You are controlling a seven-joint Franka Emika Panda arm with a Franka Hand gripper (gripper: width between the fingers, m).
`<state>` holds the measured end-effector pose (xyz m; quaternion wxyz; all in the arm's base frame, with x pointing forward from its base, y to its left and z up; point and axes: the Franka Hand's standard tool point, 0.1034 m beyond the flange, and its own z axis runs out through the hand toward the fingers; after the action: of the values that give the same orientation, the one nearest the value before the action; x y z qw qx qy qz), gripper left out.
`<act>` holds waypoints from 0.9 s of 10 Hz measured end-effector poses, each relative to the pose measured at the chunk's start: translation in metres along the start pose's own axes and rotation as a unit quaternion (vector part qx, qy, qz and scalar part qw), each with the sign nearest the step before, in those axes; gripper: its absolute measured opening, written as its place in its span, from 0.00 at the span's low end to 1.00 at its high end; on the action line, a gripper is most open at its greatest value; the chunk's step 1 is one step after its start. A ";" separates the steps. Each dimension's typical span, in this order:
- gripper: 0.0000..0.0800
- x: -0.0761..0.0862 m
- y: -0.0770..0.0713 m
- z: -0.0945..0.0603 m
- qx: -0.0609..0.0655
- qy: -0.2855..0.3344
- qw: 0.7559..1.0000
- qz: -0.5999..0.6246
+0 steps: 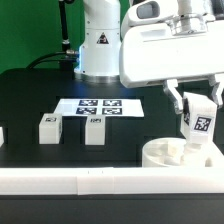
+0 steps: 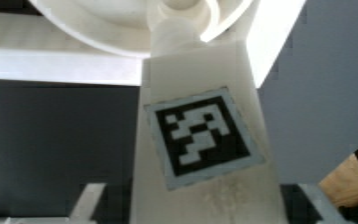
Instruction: Assemble stool
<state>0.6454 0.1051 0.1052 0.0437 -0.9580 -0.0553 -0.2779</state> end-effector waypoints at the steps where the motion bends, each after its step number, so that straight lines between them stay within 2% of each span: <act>1: 0.41 -0.001 0.000 0.001 0.000 -0.001 1.000 0.000; 7: 0.41 -0.016 -0.004 0.009 0.002 -0.012 1.000 -0.002; 9: 0.41 -0.016 -0.002 0.009 0.000 -0.006 1.000 -0.001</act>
Offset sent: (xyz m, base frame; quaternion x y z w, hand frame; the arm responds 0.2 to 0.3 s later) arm 0.0013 0.0057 -0.0075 0.0004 0.0063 0.0037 1.0000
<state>0.6366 0.1063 0.0889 0.0432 -0.9597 -0.0569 -0.2719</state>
